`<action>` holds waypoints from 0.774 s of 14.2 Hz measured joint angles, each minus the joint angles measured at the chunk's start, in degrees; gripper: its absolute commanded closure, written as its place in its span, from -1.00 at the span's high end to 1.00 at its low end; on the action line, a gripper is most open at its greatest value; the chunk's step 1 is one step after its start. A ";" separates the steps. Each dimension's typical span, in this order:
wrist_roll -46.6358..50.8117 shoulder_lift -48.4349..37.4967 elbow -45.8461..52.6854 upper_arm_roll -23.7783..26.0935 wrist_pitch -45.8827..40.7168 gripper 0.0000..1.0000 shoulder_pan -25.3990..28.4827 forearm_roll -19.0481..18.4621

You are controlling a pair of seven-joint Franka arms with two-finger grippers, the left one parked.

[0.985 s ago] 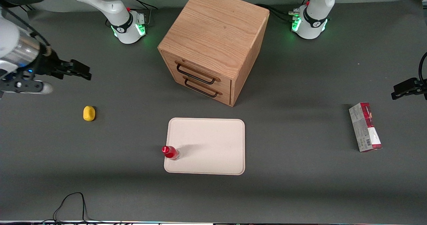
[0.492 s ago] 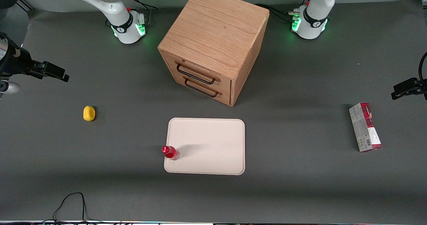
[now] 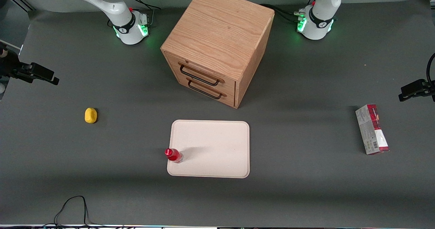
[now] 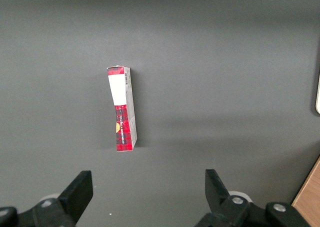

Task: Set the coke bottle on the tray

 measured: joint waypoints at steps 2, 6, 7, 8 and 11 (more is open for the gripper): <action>-0.82 -1.28 -1.96 0.08 0.64 1.00 -0.04 0.00; -2.13 -1.74 -2.74 0.83 0.69 1.00 -0.23 -0.37; -2.13 -1.74 -2.72 1.01 0.76 1.00 -0.17 -0.40; -2.13 -1.74 -2.67 1.15 0.84 1.00 -0.07 -0.55; -2.13 -1.74 -2.51 1.27 1.20 1.00 0.08 -1.50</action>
